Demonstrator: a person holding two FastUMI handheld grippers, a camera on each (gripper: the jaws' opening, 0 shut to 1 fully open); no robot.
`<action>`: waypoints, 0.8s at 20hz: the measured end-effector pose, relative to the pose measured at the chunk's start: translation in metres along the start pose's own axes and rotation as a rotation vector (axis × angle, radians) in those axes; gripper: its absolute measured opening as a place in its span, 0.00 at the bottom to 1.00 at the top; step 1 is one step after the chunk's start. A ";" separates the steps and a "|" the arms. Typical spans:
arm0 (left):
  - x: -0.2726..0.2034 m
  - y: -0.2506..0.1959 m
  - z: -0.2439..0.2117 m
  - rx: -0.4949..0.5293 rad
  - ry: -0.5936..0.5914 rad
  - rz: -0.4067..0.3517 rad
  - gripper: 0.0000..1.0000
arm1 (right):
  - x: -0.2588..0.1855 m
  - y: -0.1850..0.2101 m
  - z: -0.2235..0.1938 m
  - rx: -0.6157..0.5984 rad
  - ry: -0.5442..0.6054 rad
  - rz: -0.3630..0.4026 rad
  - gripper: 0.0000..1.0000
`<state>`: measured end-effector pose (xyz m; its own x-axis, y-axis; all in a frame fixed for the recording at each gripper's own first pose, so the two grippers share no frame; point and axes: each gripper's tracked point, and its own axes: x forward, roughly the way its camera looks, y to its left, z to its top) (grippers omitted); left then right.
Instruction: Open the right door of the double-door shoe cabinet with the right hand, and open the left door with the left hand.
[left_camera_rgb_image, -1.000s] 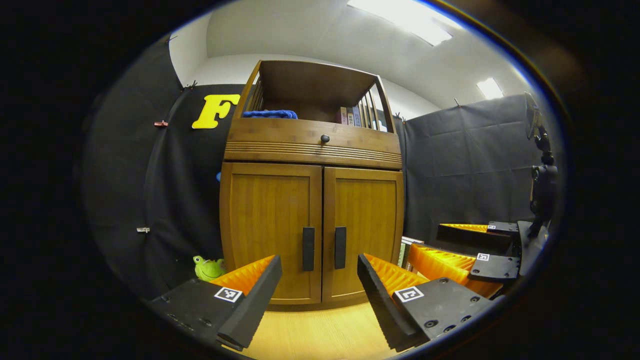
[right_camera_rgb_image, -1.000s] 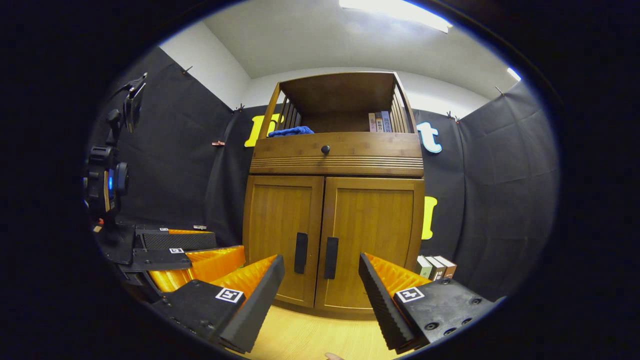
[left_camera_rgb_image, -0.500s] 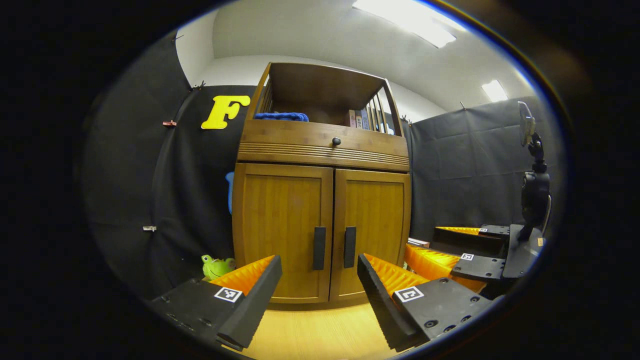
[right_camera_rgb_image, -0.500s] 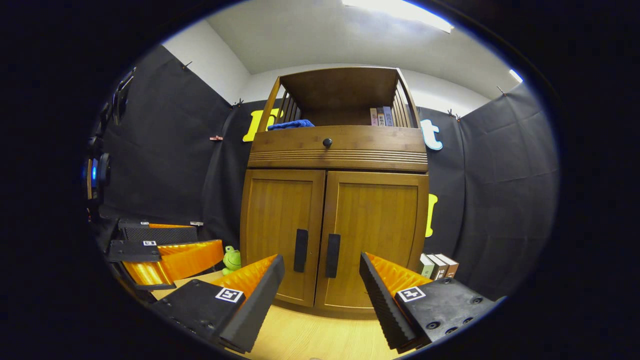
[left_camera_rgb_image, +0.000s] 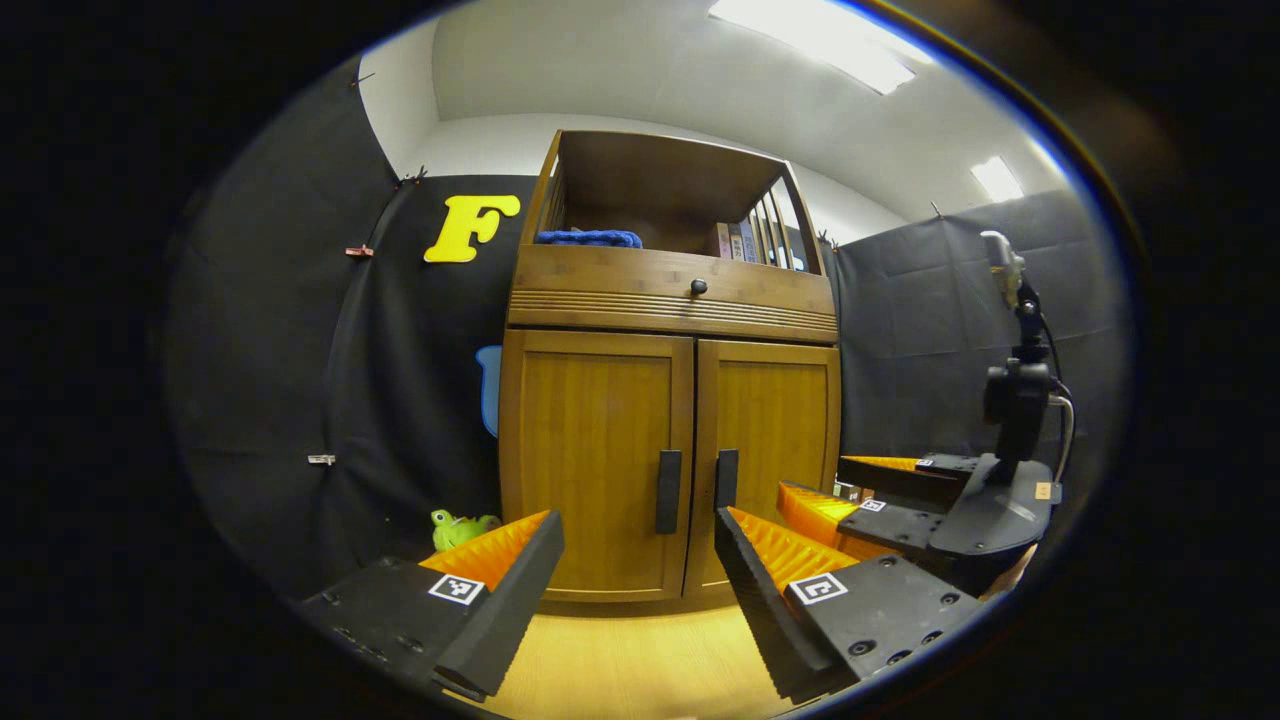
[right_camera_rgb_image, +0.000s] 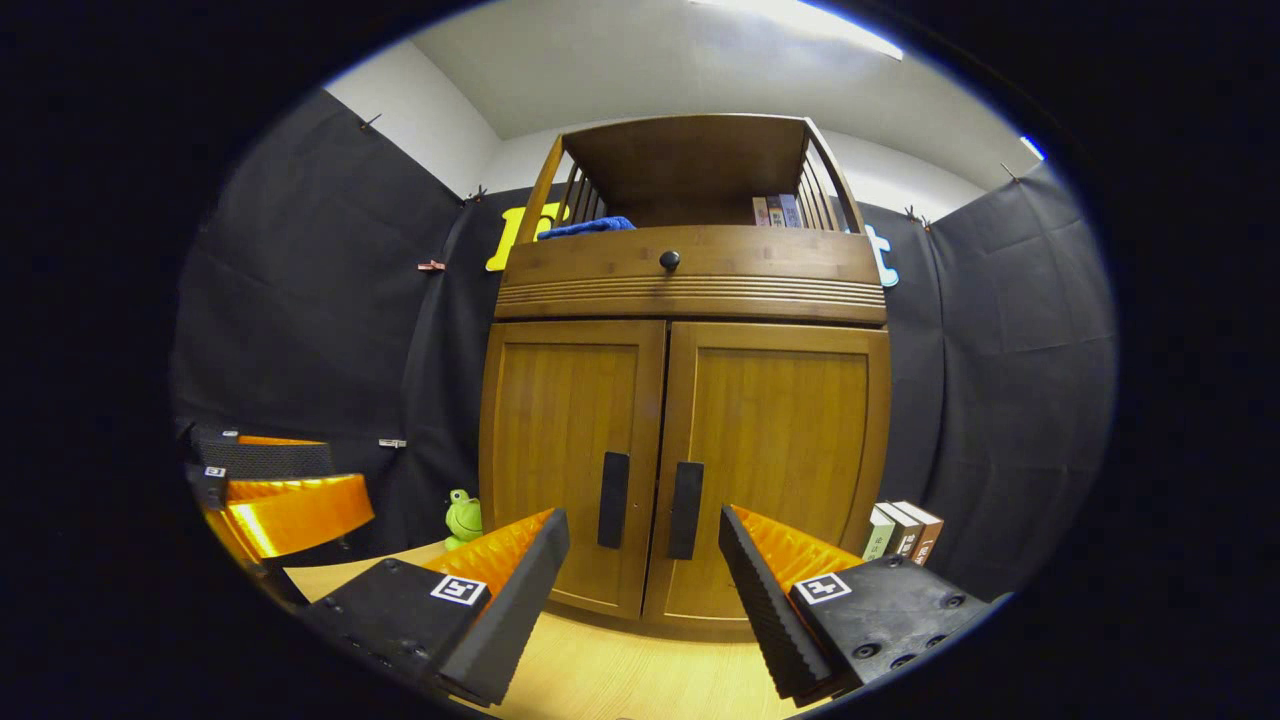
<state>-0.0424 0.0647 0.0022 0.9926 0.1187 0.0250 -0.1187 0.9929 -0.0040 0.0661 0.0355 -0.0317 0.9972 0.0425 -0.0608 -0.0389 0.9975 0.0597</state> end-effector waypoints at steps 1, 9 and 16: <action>-0.002 0.004 0.000 0.001 -0.001 0.006 0.95 | 0.006 -0.001 -0.001 0.002 0.000 -0.007 0.96; -0.012 0.036 -0.001 -0.001 0.004 0.081 0.95 | 0.075 -0.016 -0.028 0.002 0.041 -0.066 0.94; -0.013 0.062 -0.012 0.017 0.017 0.138 0.95 | 0.126 -0.032 -0.056 -0.005 0.061 -0.129 0.92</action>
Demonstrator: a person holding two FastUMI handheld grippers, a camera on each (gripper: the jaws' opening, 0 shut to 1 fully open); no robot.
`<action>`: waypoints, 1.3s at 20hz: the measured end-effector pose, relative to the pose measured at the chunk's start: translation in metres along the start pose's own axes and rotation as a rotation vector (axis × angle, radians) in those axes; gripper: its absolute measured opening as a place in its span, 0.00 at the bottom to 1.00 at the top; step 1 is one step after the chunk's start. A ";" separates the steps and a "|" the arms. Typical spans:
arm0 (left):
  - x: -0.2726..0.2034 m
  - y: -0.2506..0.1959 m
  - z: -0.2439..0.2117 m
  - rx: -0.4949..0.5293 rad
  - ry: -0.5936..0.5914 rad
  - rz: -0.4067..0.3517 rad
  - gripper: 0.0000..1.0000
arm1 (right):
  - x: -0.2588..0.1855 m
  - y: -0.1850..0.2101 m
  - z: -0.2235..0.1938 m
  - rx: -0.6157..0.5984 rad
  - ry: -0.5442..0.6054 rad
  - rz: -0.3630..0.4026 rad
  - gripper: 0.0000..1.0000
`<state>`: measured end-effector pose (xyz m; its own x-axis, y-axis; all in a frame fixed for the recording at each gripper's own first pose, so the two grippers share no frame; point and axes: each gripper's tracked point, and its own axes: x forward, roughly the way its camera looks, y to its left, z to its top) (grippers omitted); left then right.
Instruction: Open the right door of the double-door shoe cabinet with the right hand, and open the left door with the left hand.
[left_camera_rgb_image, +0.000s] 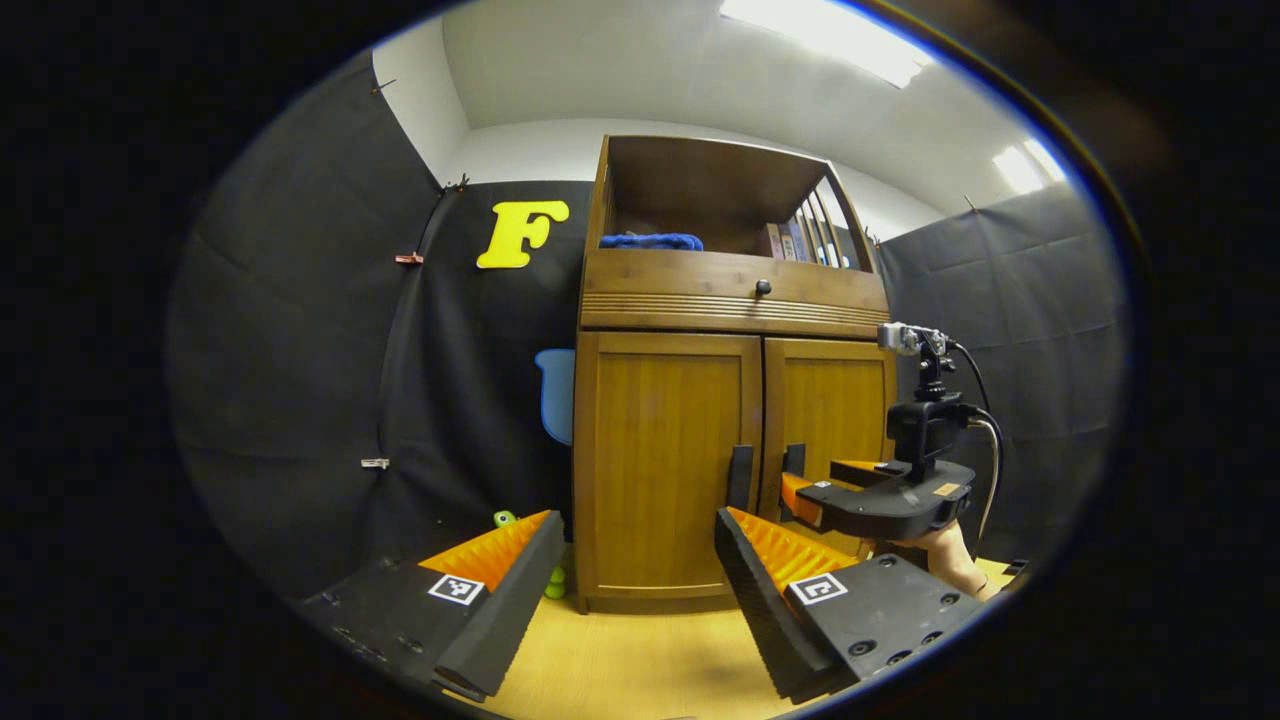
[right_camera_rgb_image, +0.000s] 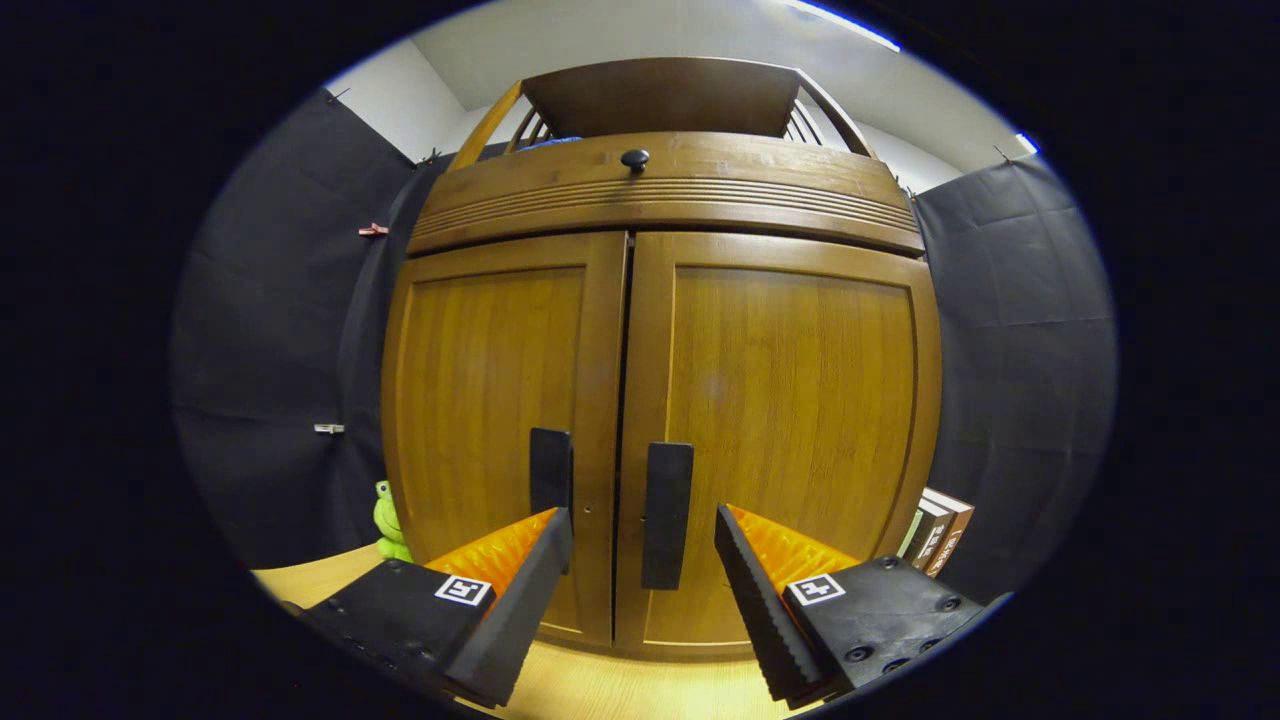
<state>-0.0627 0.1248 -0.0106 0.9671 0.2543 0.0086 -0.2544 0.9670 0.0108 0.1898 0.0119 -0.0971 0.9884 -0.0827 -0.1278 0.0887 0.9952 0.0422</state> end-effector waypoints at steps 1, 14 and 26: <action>0.002 0.001 -0.001 0.003 0.009 0.006 0.95 | 0.008 -0.003 -0.003 0.001 -0.002 -0.010 0.92; -0.001 0.032 -0.016 0.013 0.054 0.078 0.95 | 0.075 -0.016 -0.028 0.001 0.043 -0.055 0.73; -0.004 0.038 -0.022 -0.008 0.068 0.068 0.92 | 0.015 -0.013 -0.029 -0.022 0.073 -0.018 0.18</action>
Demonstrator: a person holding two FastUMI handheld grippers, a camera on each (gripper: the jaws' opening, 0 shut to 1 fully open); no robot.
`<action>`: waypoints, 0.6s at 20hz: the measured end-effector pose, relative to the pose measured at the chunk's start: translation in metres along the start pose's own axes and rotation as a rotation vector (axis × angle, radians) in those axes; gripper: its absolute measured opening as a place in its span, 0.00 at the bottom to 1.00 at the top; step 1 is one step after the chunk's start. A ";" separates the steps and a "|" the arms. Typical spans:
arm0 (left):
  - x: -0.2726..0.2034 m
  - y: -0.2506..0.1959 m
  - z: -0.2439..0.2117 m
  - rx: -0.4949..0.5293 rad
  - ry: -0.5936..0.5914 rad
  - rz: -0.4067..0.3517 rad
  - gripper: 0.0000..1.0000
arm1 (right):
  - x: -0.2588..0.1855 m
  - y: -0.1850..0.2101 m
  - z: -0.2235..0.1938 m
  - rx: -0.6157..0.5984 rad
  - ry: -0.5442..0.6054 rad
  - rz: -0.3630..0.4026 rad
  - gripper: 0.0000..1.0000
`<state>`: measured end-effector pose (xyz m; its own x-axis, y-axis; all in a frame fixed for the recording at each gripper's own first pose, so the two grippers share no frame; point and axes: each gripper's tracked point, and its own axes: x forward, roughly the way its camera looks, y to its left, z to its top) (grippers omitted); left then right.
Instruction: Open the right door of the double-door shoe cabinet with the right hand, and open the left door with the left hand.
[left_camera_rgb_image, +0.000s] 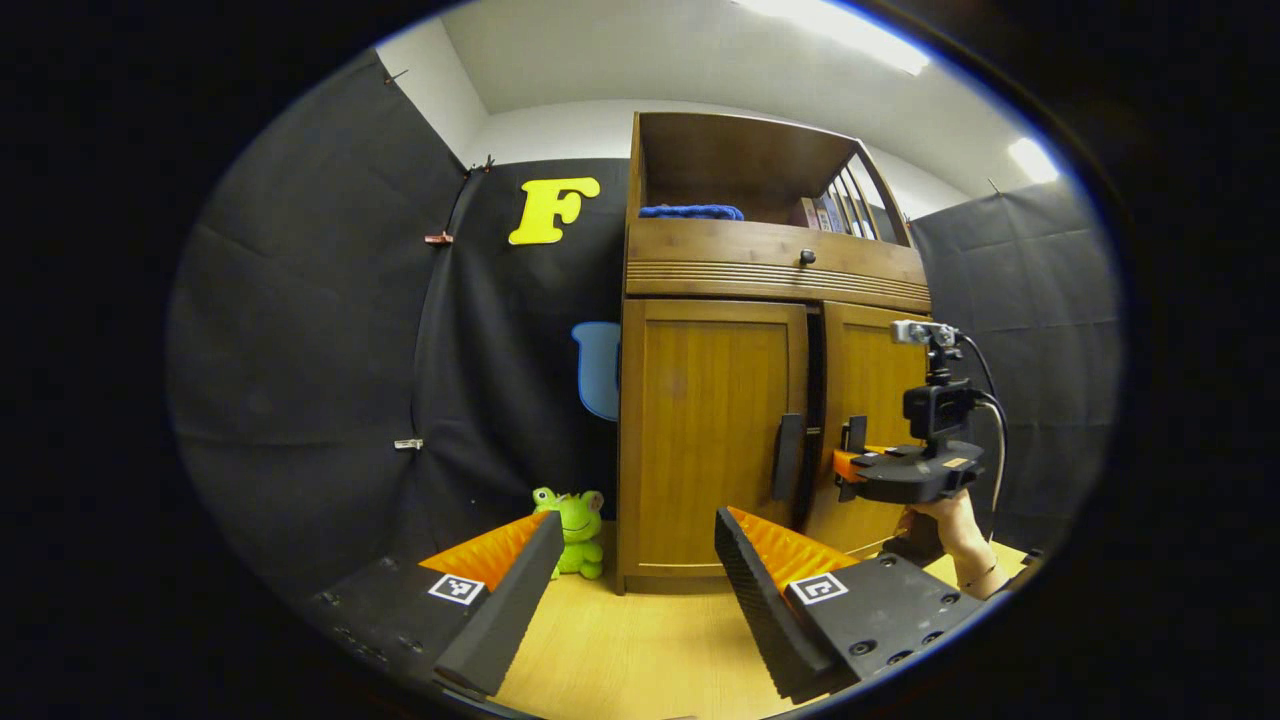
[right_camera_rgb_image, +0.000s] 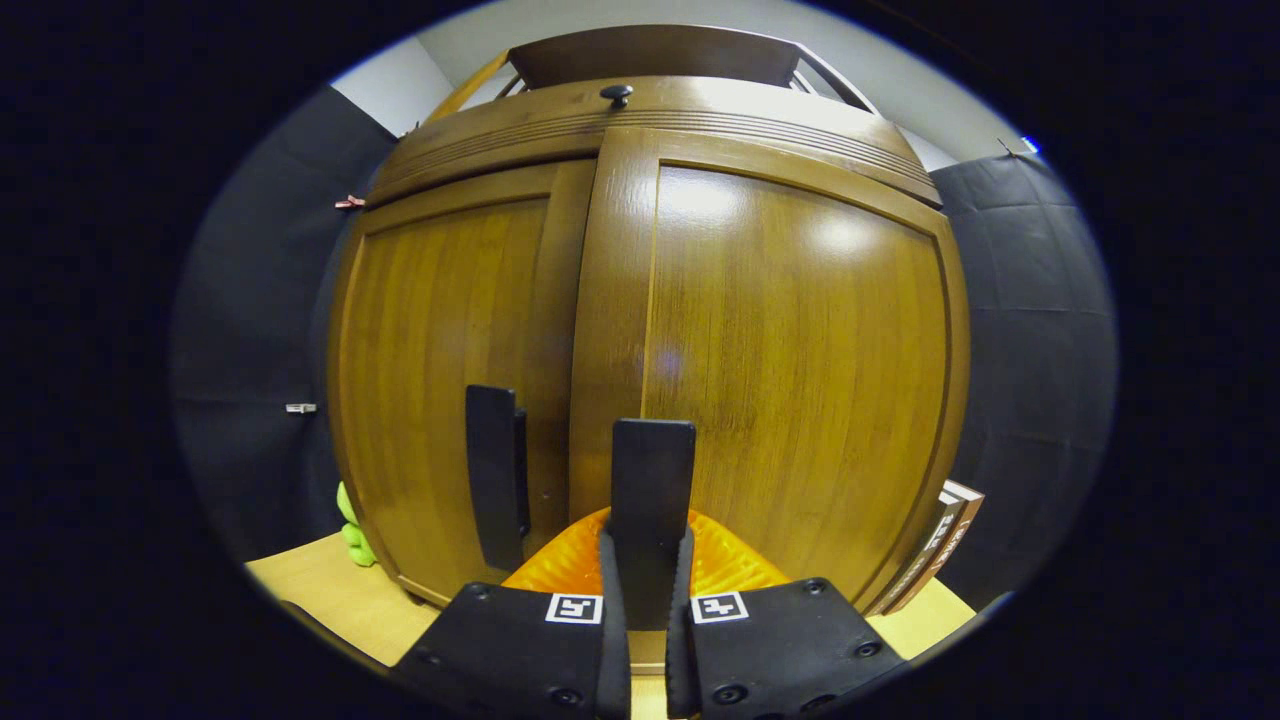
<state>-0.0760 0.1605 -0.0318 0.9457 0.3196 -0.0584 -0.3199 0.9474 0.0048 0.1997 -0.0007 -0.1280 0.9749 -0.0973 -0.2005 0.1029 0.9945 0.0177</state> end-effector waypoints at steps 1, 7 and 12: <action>0.000 -0.001 0.002 -0.001 -0.001 -0.002 0.95 | -0.010 -0.003 0.000 -0.009 -0.003 0.003 0.18; -0.003 -0.018 0.005 -0.009 -0.020 -0.036 0.95 | -0.047 -0.017 0.002 -0.022 -0.002 0.025 0.18; -0.002 -0.041 0.009 0.000 -0.040 -0.079 0.95 | -0.072 -0.030 0.002 -0.025 0.004 0.040 0.18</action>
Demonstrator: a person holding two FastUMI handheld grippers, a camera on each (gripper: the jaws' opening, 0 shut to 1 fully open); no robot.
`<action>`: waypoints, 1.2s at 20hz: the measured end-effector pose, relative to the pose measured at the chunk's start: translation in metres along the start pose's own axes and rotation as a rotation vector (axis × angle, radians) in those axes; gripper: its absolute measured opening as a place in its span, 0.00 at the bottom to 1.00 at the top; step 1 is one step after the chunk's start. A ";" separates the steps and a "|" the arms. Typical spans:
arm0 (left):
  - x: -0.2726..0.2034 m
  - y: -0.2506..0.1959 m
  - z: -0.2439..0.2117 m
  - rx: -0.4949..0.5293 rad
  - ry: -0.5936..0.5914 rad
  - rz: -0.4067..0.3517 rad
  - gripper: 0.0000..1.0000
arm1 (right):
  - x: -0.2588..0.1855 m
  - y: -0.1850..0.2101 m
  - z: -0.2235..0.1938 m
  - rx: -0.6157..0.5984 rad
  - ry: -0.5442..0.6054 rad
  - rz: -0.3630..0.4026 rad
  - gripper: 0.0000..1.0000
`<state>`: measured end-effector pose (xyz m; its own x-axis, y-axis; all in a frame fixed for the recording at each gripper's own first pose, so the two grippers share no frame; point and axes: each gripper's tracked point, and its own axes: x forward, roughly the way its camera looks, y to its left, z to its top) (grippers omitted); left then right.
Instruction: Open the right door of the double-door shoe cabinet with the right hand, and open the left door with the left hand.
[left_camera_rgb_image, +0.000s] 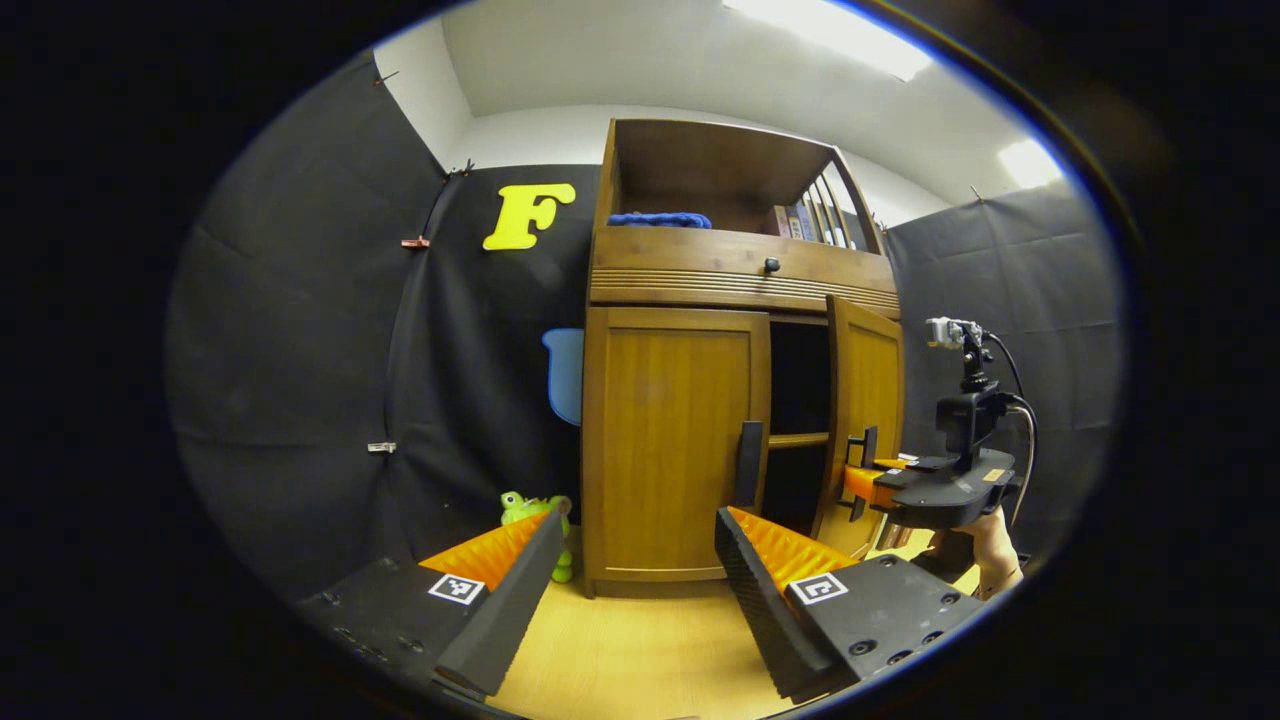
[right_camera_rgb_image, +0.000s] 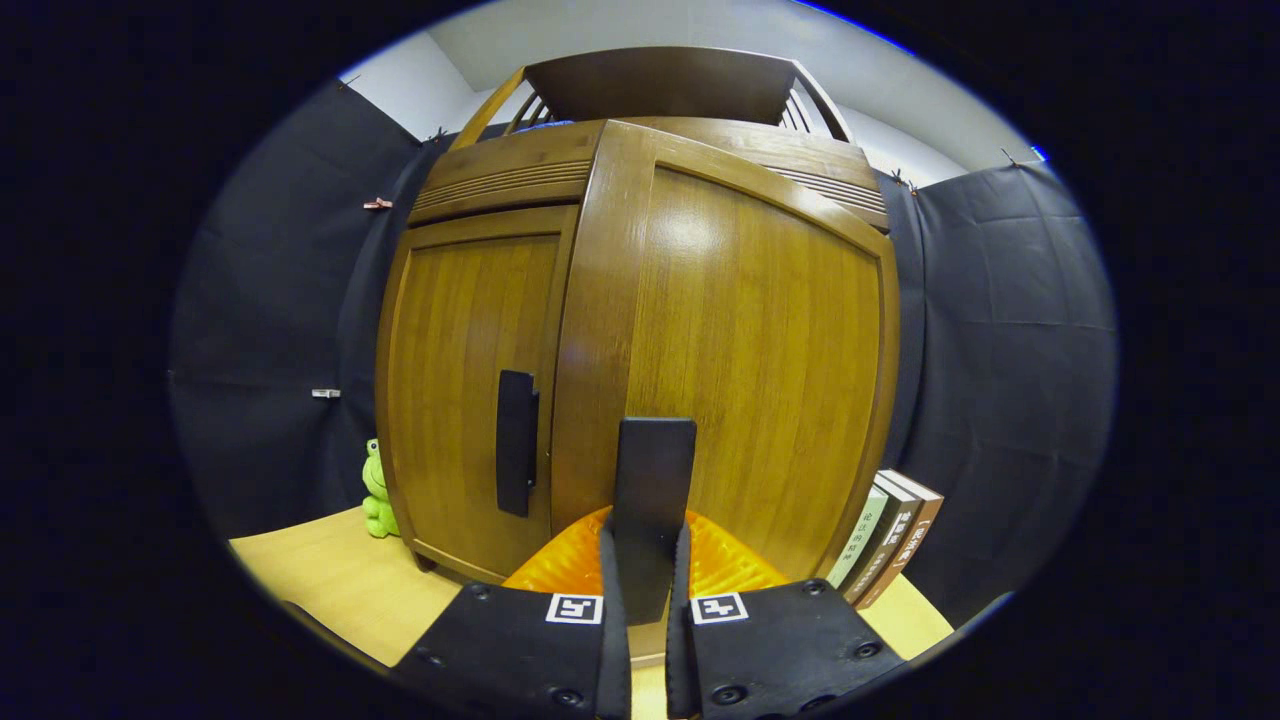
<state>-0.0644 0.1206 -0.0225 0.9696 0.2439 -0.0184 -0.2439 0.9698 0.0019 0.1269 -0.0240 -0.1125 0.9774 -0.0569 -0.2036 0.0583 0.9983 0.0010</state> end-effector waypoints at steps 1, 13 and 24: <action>0.002 -0.006 0.002 -0.002 -0.006 -0.010 0.95 | -0.006 -0.003 0.000 0.000 0.000 0.004 0.17; 0.024 -0.090 -0.005 0.021 -0.012 -0.181 0.95 | -0.061 -0.048 0.001 -0.005 -0.003 0.021 0.17; 0.036 -0.137 -0.008 -0.008 -0.017 -0.292 0.95 | -0.093 -0.094 0.003 0.030 -0.008 -0.041 0.16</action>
<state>0.0041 -0.0036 -0.0313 0.9990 -0.0457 -0.0001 0.0457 0.9989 -0.0090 0.0309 -0.1128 -0.0905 0.9757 -0.0980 -0.1959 0.1043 0.9943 0.0219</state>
